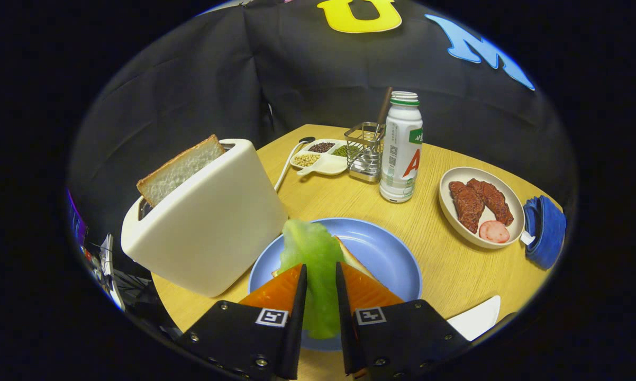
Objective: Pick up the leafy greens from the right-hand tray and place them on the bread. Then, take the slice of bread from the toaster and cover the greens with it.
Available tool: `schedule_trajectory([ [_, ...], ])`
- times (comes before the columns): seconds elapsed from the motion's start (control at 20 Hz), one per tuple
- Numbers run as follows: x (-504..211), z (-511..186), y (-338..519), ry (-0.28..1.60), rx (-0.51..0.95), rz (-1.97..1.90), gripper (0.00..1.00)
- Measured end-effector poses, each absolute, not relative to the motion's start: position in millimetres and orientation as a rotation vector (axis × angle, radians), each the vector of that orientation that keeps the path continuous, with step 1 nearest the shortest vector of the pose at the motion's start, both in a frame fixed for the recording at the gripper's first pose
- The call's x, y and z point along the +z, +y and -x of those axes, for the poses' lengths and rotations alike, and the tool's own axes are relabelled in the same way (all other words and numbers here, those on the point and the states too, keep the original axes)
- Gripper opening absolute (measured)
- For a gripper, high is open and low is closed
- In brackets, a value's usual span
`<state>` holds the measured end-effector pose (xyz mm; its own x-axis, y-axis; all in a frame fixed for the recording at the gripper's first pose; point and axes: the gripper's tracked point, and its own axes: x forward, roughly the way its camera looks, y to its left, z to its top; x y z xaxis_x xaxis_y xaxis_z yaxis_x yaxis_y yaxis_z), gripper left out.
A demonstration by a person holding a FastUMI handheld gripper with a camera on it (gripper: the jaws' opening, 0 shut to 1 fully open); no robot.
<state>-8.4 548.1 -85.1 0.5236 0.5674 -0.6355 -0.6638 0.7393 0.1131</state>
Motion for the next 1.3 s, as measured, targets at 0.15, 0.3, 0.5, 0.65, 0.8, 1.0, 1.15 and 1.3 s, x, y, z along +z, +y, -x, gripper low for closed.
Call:
schedule_trajectory([
  [0.15,-79,5,540,0.675,0.722,0.177,0.4],
  [0.3,-71,9,535,0.637,0.711,0.167,0.41],
  [0.5,-57,20,531,0.518,0.67,0.174,0.41],
  [0.65,-53,34,531,0.42,0.631,0.139,0.41],
  [0.8,-44,49,531,0.299,0.577,0.132,0.41],
  [1.0,-34,75,541,0.211,0.525,0.056,0.41],
  [1.15,-22,93,557,0.152,0.526,0.045,0.41],
  [1.3,-9,110,575,0.099,0.529,0.041,0.41],
])
